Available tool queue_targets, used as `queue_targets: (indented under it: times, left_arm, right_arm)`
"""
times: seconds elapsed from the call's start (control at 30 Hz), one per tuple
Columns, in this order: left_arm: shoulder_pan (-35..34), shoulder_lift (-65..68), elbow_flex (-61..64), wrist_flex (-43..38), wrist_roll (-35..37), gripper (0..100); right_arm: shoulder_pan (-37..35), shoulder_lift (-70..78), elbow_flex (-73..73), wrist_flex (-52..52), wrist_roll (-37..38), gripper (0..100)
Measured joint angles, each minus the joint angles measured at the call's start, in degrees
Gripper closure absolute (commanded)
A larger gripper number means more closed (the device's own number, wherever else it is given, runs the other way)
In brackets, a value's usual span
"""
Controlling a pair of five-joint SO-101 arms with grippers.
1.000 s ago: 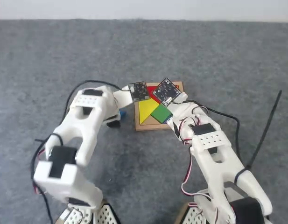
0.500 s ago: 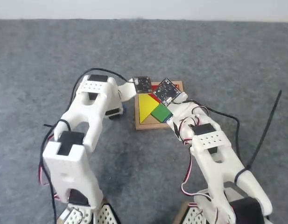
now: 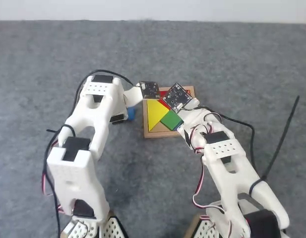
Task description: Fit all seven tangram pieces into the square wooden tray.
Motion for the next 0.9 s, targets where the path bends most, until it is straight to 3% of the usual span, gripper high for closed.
queue_targets:
  times: [0.33,0.57,0.77,0.9]
  left_arm:
    - [0.09,-5.45,0.00,0.70,4.04,96]
    - [0.09,-7.82,0.00,-0.26,12.84,96]
    - [2.11,-3.34,1.93,-10.99,27.25,95]
    - [4.04,0.53,1.76,-11.16,30.42,88]
  right_arm:
    - [0.00,0.00,0.00,0.00,0.00,99.1]
    - [0.00,0.00,0.00,0.00,0.00,99.1]
    - [0.00,0.00,0.00,0.00,0.00,99.1]
    - [0.00,0.00,0.00,0.00,0.00,99.1]
